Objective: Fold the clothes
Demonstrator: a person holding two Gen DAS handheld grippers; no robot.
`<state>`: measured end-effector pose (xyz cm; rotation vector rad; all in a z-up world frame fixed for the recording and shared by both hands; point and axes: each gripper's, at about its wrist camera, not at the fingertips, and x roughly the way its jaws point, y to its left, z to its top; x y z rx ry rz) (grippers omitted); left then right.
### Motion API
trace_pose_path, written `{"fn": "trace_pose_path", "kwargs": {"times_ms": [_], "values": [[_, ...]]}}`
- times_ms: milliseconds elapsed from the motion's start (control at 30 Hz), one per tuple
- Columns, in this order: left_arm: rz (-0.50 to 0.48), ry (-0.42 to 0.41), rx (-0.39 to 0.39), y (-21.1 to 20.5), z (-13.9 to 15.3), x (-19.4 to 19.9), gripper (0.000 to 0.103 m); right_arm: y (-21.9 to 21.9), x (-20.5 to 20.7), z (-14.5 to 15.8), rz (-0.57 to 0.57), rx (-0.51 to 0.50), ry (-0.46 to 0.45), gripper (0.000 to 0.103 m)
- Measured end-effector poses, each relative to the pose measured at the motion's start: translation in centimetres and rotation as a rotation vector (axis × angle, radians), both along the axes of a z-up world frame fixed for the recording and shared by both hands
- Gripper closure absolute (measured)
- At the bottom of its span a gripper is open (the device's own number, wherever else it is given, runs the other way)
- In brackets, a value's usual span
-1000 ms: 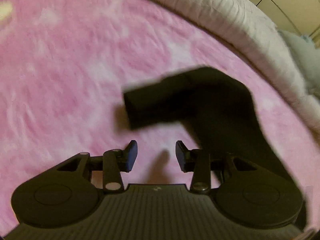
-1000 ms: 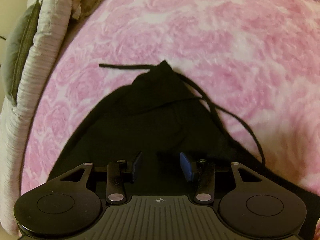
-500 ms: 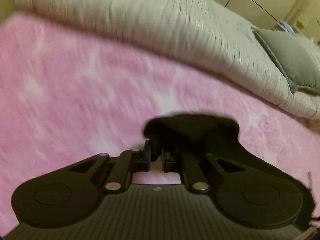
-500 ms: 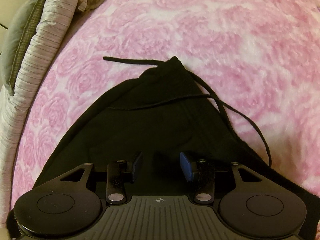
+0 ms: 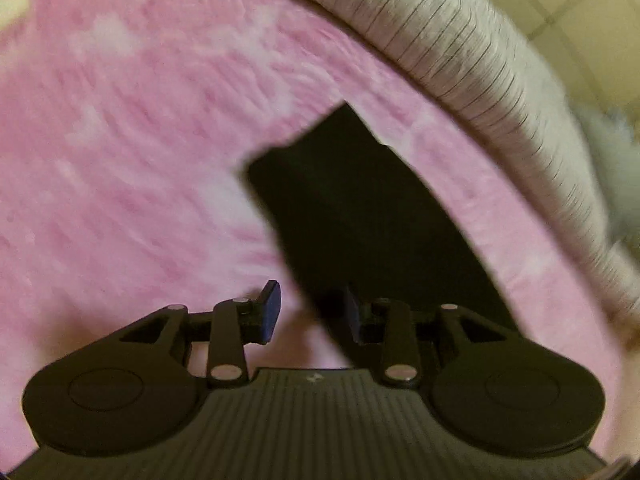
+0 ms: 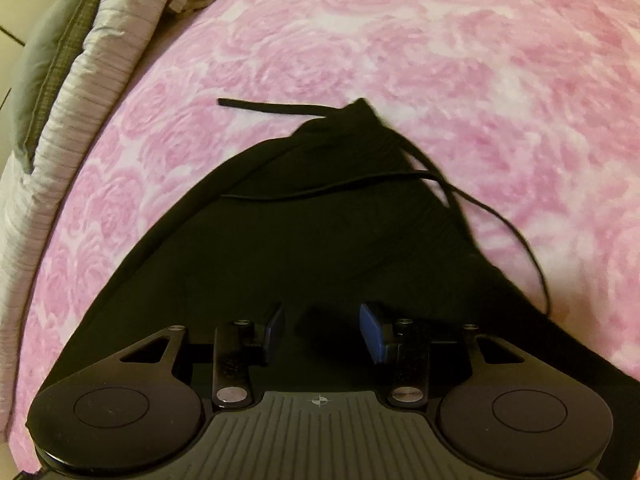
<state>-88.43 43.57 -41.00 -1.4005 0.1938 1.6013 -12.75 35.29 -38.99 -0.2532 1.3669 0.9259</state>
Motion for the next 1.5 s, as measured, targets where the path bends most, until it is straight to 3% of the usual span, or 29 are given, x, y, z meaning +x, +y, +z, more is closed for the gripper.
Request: {"fn": "trace_pose_path", "kwargs": {"times_ms": [33,100,200,333,467,667,767,900,1033,1133,1367,1500], "values": [[0.006,-0.003,0.021,0.4,-0.4,0.7,0.073,-0.2,0.2,0.1,-0.004,0.001,-0.004,0.057],[-0.086,0.147,-0.002,1.4,-0.1,2.7,0.091,-0.5,0.5,0.4,-0.011,0.002,-0.013,0.057],[-0.259,0.428,-0.062,2.9,0.7,6.0,0.086,-1.2,0.9,1.0,0.001,0.004,-0.054,0.057],[-0.238,0.512,-0.072,1.8,3.0,7.3,0.079,-3.1,1.6,2.1,0.022,0.051,-0.070,0.057],[-0.235,0.355,-0.059,0.1,4.5,9.9,0.078,-5.3,2.3,3.1,0.033,0.081,-0.093,0.057],[-0.475,0.120,-0.019,-4.0,5.7,23.2,0.078,-7.6,4.6,3.8,0.080,0.127,-0.106,0.057],[-0.538,0.038,-0.002,-6.0,6.5,29.8,0.078,-8.0,7.0,3.2,0.091,0.118,-0.109,0.058],[-0.565,-0.033,-0.005,-8.1,7.1,36.5,0.077,-7.4,10.5,2.1,0.133,0.156,-0.052,0.058],[-0.597,-0.072,-0.028,-9.1,6.8,42.5,0.078,-5.0,13.2,0.4,0.257,0.063,-0.040,0.058],[-0.645,-0.115,-0.049,-8.7,6.4,47.1,0.078,-6.3,15.8,0.1,0.284,0.018,-0.061,0.058],[-0.860,-0.179,-0.068,-7.2,5.0,60.3,0.074,-12.9,23.8,0.3,0.115,0.026,0.067,0.058],[-0.974,-0.217,-0.065,-6.5,3.8,67.2,0.074,-14.8,27.4,0.8,0.039,0.053,0.050,0.058]]}}
